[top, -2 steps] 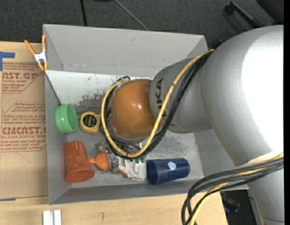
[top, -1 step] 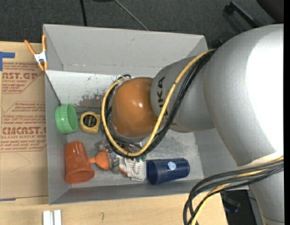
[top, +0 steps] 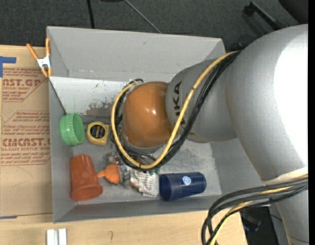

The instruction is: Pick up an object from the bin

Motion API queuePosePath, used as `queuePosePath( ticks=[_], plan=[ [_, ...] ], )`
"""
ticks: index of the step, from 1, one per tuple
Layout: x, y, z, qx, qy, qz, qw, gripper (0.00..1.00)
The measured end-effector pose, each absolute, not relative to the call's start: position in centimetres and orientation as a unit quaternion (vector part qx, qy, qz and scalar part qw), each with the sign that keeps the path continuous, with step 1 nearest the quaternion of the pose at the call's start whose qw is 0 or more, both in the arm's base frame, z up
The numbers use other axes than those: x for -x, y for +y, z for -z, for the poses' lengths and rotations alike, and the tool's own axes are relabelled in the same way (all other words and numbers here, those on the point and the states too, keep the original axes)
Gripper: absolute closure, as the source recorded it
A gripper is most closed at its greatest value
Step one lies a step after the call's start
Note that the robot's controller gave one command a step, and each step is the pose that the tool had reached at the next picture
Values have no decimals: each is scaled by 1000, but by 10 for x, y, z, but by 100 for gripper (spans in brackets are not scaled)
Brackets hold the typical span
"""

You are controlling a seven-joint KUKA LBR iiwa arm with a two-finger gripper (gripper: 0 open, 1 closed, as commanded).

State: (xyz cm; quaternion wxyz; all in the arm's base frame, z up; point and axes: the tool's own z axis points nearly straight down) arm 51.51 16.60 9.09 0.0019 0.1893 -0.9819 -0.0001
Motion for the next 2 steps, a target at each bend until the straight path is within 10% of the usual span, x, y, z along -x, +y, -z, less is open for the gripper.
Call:
queuePosePath(
  ticks=[2],
  plan=[
    [-515,166,-117,-190,-982,0,2,100]
  ],
)
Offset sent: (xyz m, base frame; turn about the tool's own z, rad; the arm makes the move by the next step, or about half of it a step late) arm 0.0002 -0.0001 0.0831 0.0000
